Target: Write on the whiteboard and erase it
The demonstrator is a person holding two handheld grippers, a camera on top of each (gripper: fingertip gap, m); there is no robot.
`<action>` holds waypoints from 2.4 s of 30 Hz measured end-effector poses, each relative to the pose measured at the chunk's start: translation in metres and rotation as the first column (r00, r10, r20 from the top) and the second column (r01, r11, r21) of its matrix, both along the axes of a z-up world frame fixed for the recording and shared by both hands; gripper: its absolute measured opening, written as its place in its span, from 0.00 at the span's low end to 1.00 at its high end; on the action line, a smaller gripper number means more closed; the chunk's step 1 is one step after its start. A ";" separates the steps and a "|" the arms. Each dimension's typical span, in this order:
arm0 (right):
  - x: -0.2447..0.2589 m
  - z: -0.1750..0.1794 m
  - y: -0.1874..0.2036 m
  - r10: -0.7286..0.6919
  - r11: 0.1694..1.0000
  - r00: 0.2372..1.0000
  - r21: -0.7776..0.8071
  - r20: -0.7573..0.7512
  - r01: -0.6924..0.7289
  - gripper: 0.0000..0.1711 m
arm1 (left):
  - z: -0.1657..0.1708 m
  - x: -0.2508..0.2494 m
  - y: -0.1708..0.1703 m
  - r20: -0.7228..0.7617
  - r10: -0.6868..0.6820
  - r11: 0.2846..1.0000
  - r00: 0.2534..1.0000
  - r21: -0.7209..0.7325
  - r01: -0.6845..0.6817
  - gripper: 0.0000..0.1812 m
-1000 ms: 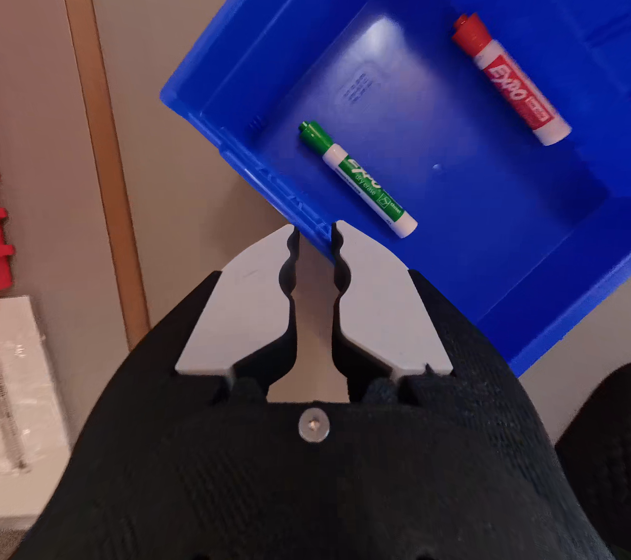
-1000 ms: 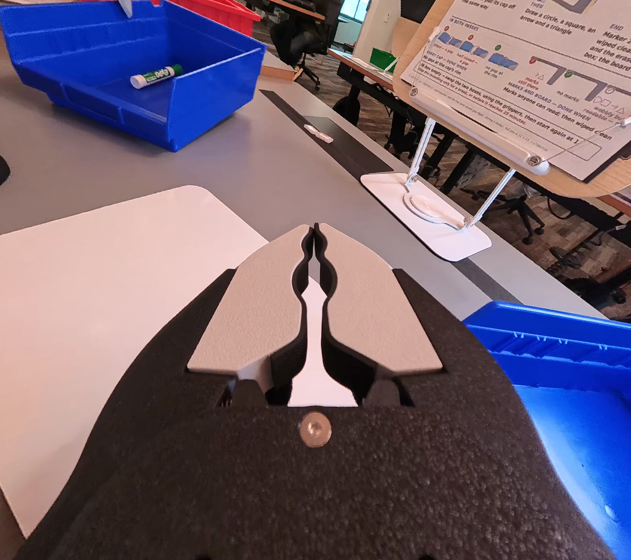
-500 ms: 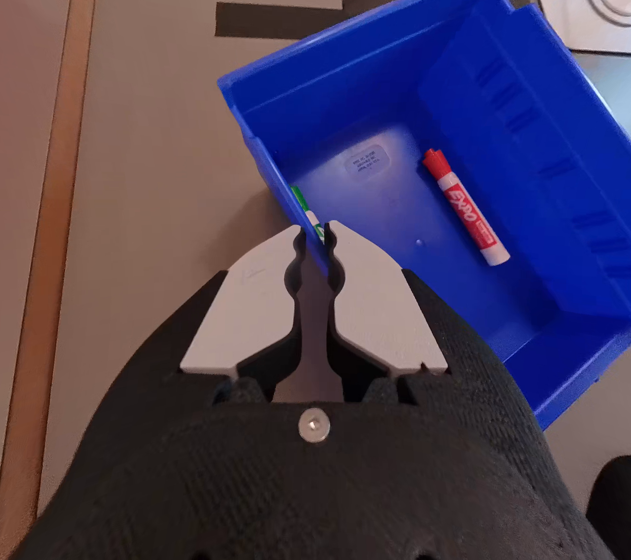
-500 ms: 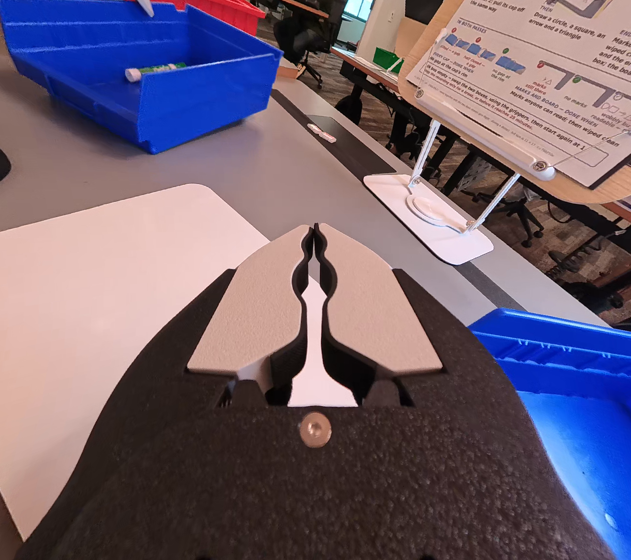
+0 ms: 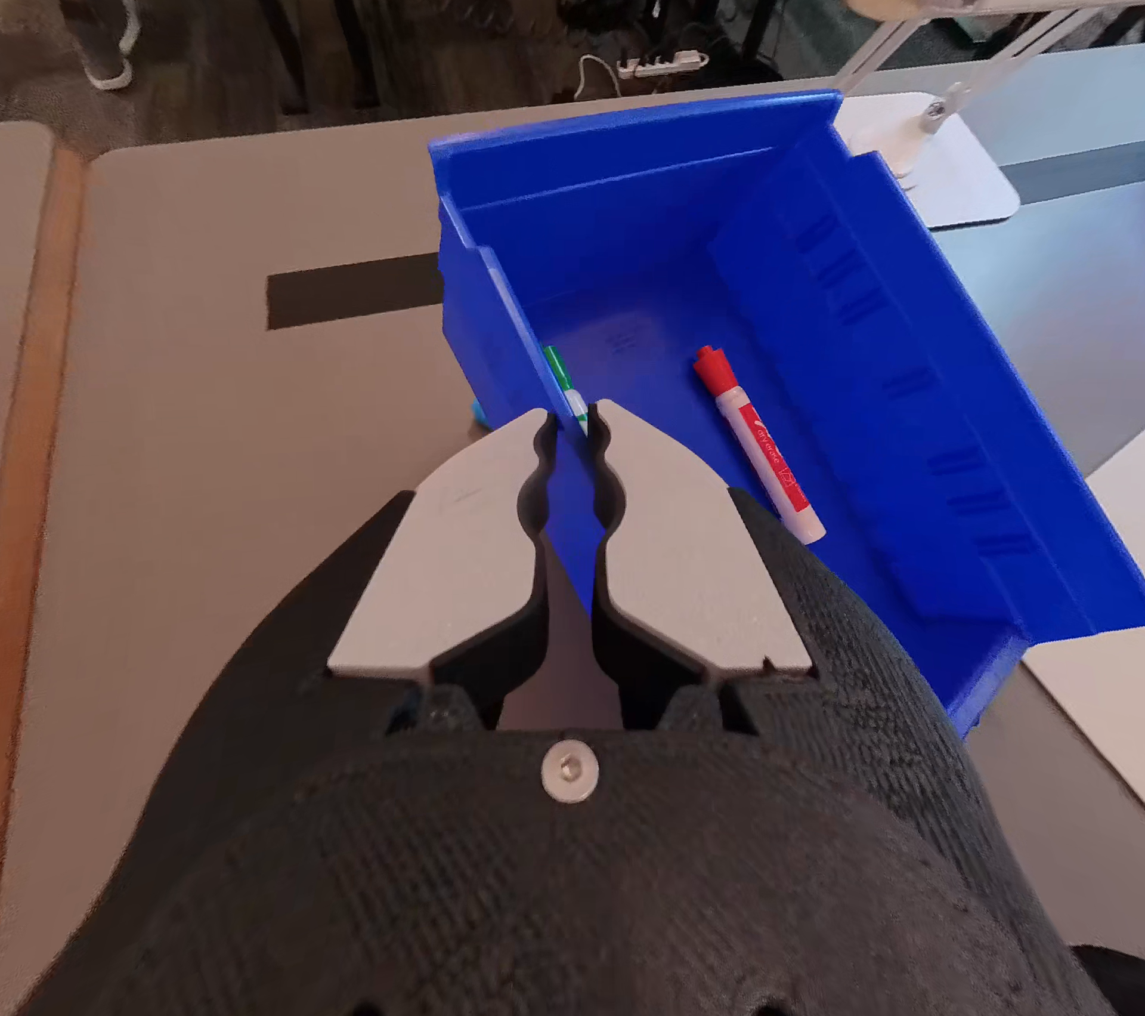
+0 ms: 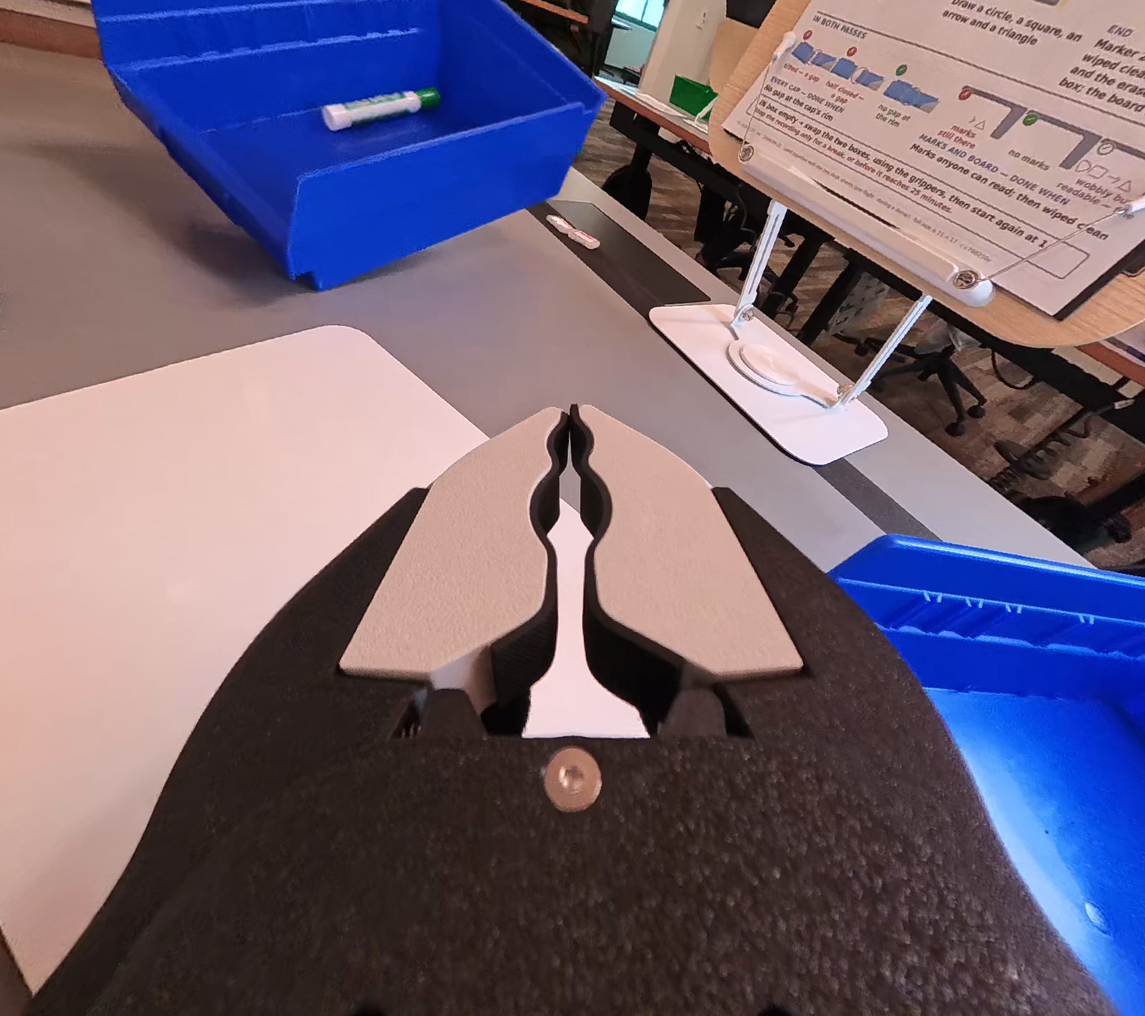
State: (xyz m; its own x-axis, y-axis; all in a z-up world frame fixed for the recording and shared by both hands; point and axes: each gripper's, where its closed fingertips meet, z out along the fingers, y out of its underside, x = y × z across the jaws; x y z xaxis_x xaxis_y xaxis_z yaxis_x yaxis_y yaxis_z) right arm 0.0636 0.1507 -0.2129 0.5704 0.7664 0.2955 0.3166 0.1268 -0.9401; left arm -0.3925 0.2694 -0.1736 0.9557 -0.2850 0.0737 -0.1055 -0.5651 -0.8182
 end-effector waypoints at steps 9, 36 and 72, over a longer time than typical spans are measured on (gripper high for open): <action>-0.001 -0.003 0.000 -0.005 1.000 1.000 0.001 0.016 0.005 0.00 | -0.033 0.077 0.021 -0.007 -0.118 0.987 0.993 -0.107 0.116 0.05; -0.001 -0.008 0.000 -0.019 1.000 0.998 0.024 0.061 0.017 0.00 | -0.074 -0.064 -0.012 -0.028 0.133 0.977 0.991 -0.165 -0.136 0.05; 0.036 0.022 0.025 -0.158 0.987 0.977 0.001 -0.145 0.160 0.06 | -0.073 -0.182 -0.126 -0.063 0.240 0.949 0.969 -0.197 -0.248 0.05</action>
